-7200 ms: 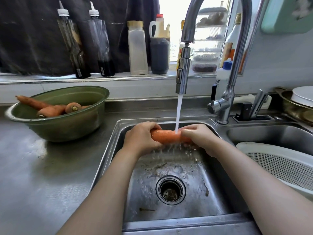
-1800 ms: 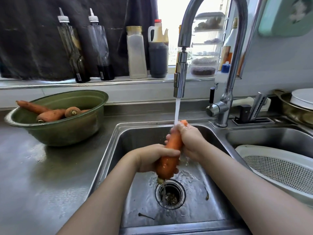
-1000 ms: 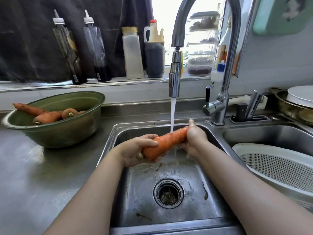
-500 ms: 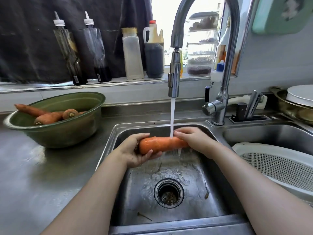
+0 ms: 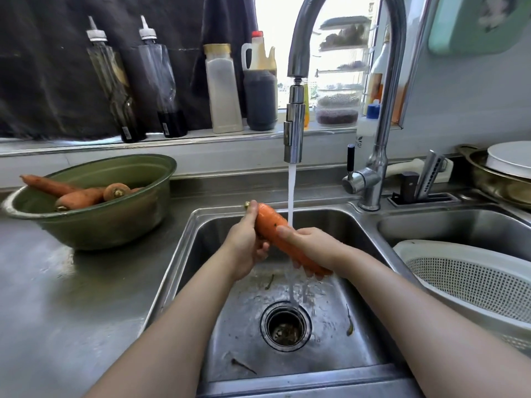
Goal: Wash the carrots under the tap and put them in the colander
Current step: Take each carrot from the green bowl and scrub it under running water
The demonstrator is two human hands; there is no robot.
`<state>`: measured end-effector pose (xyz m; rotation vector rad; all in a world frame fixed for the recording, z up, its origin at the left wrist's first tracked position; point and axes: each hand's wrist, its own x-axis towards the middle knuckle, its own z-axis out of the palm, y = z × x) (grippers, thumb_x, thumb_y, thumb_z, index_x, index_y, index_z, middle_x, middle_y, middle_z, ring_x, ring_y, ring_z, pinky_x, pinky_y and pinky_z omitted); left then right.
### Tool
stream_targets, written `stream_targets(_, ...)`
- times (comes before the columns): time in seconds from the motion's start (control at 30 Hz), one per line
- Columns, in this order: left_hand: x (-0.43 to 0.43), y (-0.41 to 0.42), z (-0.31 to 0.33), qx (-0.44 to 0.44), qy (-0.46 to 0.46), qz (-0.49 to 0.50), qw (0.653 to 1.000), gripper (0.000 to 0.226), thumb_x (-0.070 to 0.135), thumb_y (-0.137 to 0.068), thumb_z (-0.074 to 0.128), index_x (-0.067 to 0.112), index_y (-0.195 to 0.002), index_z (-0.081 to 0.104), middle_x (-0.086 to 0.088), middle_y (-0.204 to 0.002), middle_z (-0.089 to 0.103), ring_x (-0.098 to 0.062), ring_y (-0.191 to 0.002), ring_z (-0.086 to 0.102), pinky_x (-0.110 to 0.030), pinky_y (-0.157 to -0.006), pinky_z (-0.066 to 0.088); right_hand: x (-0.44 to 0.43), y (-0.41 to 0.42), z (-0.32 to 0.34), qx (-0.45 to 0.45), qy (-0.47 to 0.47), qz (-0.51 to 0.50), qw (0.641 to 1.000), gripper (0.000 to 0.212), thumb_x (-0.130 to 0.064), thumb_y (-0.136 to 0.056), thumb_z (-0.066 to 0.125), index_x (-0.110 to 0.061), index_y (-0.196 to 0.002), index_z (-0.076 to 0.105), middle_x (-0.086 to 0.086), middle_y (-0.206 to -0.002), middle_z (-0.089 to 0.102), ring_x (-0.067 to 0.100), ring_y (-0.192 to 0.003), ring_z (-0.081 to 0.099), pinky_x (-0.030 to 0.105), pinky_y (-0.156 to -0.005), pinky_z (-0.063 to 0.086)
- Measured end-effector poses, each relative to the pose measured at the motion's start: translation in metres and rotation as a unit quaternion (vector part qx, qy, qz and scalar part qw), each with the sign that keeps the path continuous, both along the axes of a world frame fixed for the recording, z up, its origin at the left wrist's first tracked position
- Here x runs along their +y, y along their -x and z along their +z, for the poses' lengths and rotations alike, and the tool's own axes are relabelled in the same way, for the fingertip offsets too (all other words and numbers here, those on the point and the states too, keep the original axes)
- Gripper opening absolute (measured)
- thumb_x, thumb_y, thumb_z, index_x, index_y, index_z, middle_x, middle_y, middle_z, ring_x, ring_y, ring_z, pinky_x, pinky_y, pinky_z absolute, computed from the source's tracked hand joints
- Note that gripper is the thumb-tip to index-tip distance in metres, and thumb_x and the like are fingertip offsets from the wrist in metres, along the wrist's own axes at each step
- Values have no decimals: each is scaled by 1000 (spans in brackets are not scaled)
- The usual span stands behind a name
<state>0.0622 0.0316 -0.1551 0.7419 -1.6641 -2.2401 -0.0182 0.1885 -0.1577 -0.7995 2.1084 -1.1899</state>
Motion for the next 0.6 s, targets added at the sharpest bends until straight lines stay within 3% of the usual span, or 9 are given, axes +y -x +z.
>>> stream_targets(0.07, 10, 3, 3, -1, 90, 0, 996, 59, 61, -103, 43, 11, -132, 56, -7, -81, 59, -17, -60, 57, -26, -52, 48, -2, -3, 4, -2, 7, -40, 999, 74, -79, -92, 45, -10, -106, 67, 8, -69, 66, 21, -48, 56, 26, -44, 44)
stream_targets(0.1, 12, 5, 3, 5, 132, 2, 991, 57, 57, -105, 43, 13, -139, 54, -11, -97, 67, -24, -81, 66, -33, -70, 56, -2, -3, 5, -14, 18, -47, 999, 72, -77, -95, 42, -9, -106, 64, 9, -69, 66, 21, -46, 56, 25, -43, 43)
stream_targets(0.13, 12, 6, 1, 15, 153, 11, 988, 57, 53, -105, 44, 13, -144, 52, -16, -120, 68, -31, -106, 67, -41, -91, 54, -2, -4, 7, -29, 35, -42, 998, 67, -72, -99, 40, -9, -107, 60, 9, -69, 66, 21, -46, 56, 24, -41, 44)
stream_targets(0.2, 10, 4, 3, 41, 135, 29, 990, 53, 48, -106, 47, 14, -146, 51, -15, -140, 61, -29, -125, 59, -43, -107, 45, -1, -2, 9, -63, 75, -11, 995, 55, -59, -106, 38, -8, -114, 59, 8, -75, 68, 20, -51, 59, 27, -44, 48)
stream_targets(0.27, 7, 2, 4, 52, 102, 44, 992, 49, 47, -106, 48, 18, -145, 53, -9, -138, 63, -25, -125, 59, -43, -110, 44, 1, 0, 7, -125, 103, 17, 987, 38, -41, -110, 43, -10, -127, 59, 11, -90, 69, 20, -63, 63, 29, -54, 54)
stream_targets(0.33, 4, 0, 4, 69, 41, 42, 996, 44, 43, -107, 48, 18, -142, 56, -12, -129, 68, -27, -113, 66, -45, -98, 53, 1, -1, 3, -197, 124, 42, 972, 22, -19, -110, 48, -14, -127, 60, 13, -102, 67, 22, -76, 68, 32, -62, 58)
stream_targets(0.4, 1, -1, 1, 82, 0, 16, 997, 38, 37, -108, 48, 18, -141, 55, -15, -125, 69, -30, -103, 70, -44, -86, 58, -3, -5, 1, -214, 130, 41, 967, 19, -11, -107, 52, -10, -123, 61, 12, -105, 67, 23, -82, 71, 35, -63, 58)
stream_targets(0.5, -4, 0, -4, 85, 34, -57, 994, 41, 27, -105, 55, 20, -146, 50, -16, -133, 65, -29, -102, 68, -43, -84, 58, -11, -14, 6, -182, 120, -32, 975, 38, -41, -108, 50, -6, -121, 60, 9, -93, 70, 19, -66, 66, 31, -52, 54)
stream_targets(0.6, -5, 1, -7, 83, 56, -80, 992, 45, 24, -99, 66, 28, -140, 47, -16, -134, 66, -31, -106, 71, -49, -96, 57, -15, -15, 13, -156, 95, -97, 978, 68, -66, -104, 33, -4, -113, 61, 8, -69, 64, 18, -48, 55, 25, -41, 46)
